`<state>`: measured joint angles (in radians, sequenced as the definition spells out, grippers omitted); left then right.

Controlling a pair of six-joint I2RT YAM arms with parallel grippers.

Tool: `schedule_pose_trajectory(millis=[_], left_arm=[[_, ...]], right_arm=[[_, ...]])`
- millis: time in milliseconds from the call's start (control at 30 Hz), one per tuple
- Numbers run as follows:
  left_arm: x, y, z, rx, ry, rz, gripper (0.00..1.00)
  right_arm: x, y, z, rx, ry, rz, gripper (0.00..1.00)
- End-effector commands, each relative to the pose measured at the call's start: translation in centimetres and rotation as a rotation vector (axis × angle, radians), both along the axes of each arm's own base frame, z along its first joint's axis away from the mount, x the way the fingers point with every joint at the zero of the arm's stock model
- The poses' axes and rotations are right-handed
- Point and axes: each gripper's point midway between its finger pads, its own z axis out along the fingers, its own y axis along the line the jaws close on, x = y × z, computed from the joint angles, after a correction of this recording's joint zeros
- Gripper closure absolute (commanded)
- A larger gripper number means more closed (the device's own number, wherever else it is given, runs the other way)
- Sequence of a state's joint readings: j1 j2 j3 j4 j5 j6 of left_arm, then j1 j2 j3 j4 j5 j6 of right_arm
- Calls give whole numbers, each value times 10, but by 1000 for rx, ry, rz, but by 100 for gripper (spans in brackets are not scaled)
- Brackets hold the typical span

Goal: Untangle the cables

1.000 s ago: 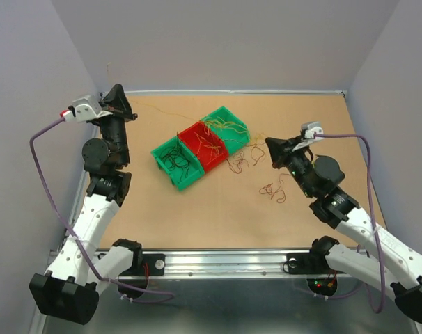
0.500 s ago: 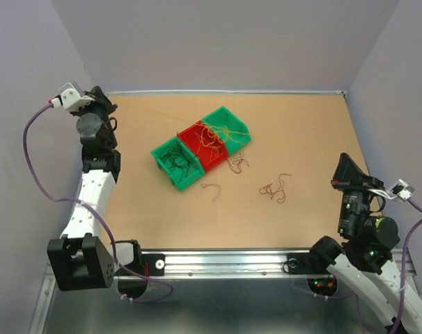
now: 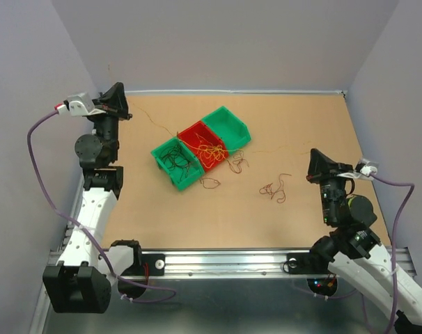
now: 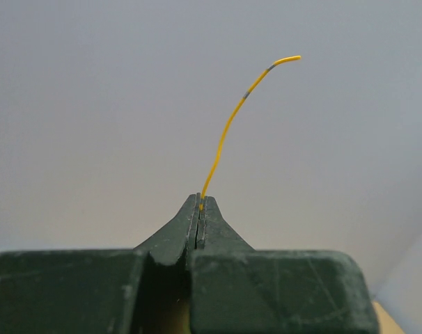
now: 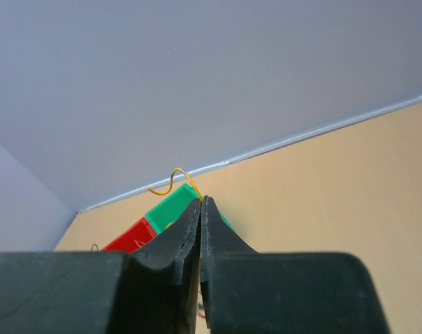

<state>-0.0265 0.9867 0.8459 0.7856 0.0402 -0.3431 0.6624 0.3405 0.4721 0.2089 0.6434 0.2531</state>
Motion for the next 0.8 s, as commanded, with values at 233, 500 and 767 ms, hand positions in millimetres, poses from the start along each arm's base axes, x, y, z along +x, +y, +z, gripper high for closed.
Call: schedule_pose_trajectory(millis=[233, 500, 767], left_arm=[[-67, -114, 34, 169, -169, -483, 100], [-85, -134, 37, 202, -197, -574, 100], [-79, -117, 40, 156, -193, -471, 100]], right_arm=[[1, 118, 15, -328, -82, 526, 63], [-8, 216, -28, -528, -91, 1023, 3], [13, 281, -80, -585, 62, 1323, 20]])
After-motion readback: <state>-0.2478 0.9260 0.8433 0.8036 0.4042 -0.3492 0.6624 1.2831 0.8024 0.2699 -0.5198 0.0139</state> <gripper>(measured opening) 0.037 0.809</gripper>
